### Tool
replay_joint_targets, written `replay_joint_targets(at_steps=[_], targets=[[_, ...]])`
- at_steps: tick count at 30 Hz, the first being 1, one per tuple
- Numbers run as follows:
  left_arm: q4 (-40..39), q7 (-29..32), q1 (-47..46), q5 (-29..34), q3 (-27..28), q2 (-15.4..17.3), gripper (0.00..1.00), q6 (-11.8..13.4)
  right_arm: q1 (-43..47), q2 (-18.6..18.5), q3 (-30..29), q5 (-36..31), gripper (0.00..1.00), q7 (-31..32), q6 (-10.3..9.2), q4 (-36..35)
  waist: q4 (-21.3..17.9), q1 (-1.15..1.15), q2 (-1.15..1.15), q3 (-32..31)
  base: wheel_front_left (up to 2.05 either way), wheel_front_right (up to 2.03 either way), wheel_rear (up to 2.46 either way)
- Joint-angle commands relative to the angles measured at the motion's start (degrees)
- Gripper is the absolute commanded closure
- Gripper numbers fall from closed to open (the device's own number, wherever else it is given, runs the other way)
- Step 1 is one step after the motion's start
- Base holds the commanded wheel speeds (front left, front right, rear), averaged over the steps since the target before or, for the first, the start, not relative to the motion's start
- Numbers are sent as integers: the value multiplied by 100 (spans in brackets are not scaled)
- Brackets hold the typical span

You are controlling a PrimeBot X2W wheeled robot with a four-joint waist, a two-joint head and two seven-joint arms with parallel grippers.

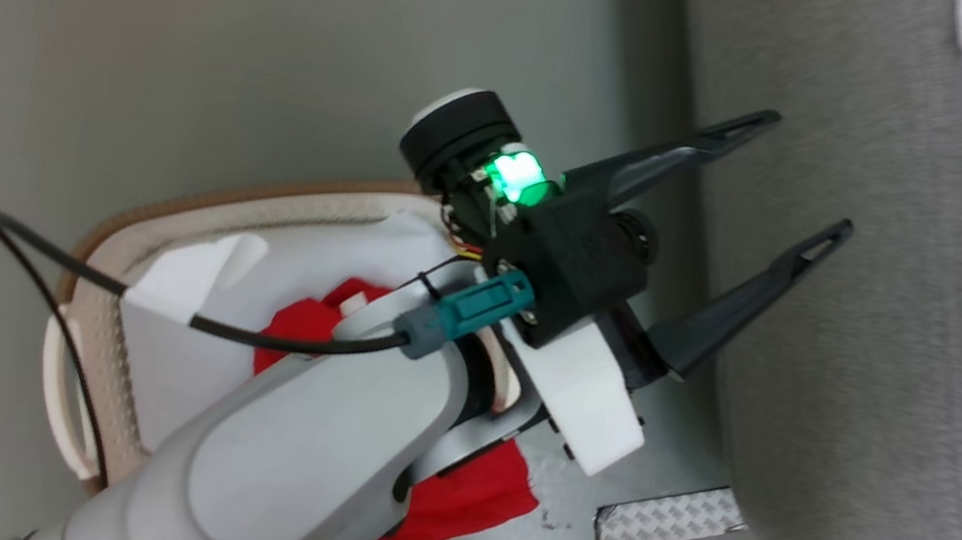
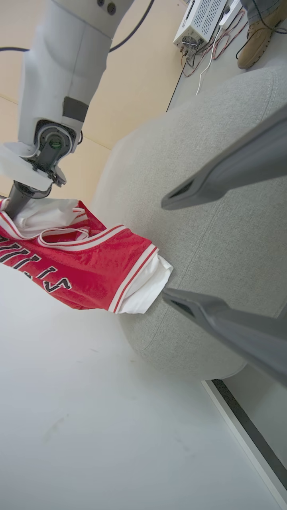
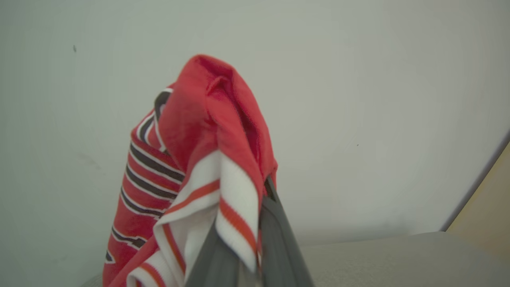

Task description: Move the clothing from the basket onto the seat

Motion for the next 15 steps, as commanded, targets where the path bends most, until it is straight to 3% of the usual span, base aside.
replay_joint_targets(at_steps=[1,6,7,8,9,10,15], targets=[[16,-71,-112,22,-18,-17,0,-26,-133,-59,-106,-144,100,-19,-14,310,235,-2,0,320,0,0,0],[132,-135,-43,-48,-61,-34,0,10,26,122,-480,-654,100,-71,-14,1542,312,-2,0,346,0,0,0],[158,-150,21,-79,-40,-8,0,45,110,185,-521,-760,83,-86,-14,1786,307,-2,0,318,0,0,0],[179,-169,80,-105,-26,10,0,60,178,228,-524,-817,73,-119,-14,1959,299,-2,0,276,0,0,0],[202,-198,132,-130,-20,27,0,86,201,271,-572,-840,15,-145,-14,2115,294,-2,0,225,0,0,0],[218,-219,196,-143,-14,51,0,96,228,280,-641,-876,0,-210,-14,2213,280,-2,0,170,0,0,0],[325,-300,463,-249,43,189,0,159,678,540,-489,-656,0,-317,-14,2255,175,-2,0,-225,0,0,0]])
